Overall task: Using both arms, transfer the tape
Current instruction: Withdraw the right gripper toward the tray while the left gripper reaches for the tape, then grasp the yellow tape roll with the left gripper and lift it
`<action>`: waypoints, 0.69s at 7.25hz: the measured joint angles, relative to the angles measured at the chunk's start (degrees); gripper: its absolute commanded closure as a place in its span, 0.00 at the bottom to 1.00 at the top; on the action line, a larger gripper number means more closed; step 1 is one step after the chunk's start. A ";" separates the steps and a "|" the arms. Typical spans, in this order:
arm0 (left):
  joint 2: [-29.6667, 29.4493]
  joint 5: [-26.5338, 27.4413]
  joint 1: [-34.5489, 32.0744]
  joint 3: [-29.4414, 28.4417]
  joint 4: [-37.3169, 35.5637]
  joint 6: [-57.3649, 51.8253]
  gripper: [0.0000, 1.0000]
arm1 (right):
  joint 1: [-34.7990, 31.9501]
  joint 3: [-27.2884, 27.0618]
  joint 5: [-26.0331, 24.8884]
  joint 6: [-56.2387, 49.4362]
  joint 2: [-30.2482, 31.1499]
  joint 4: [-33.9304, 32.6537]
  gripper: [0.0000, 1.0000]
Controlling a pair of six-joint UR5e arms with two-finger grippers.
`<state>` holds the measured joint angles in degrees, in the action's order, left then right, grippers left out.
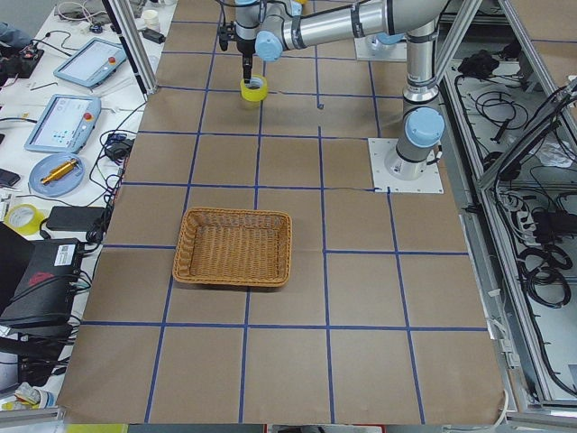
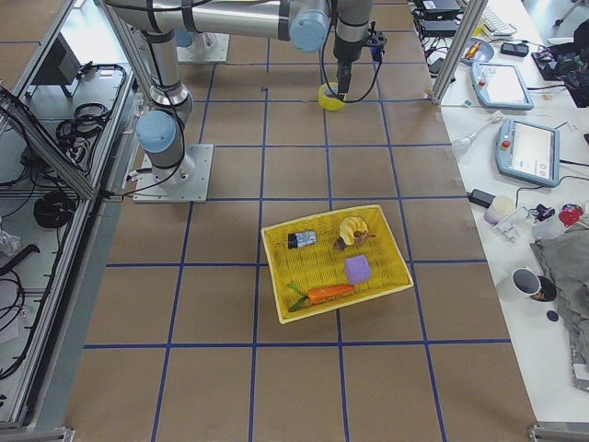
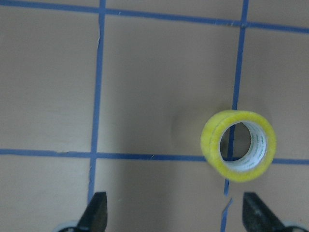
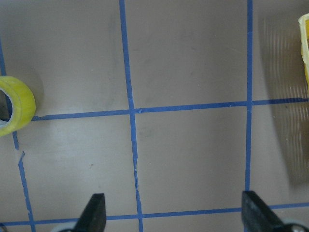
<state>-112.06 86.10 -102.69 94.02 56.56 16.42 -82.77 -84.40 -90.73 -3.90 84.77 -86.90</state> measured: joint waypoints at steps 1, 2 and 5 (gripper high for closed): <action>-2.85 0.03 -1.61 1.27 -3.62 1.11 0.10 | -0.40 -2.45 -0.39 0.26 1.27 -0.56 0.00; -5.08 0.09 -2.80 1.76 -5.87 1.81 0.20 | -1.97 -4.20 -0.79 1.44 2.31 -1.62 0.00; -8.81 0.11 -4.65 2.44 -8.63 2.78 0.71 | -5.72 -5.08 -1.45 5.90 3.08 -2.76 0.00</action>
<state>-120.87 86.21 -107.34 96.46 47.93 19.20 -88.49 -89.48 -92.19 2.00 87.85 -89.66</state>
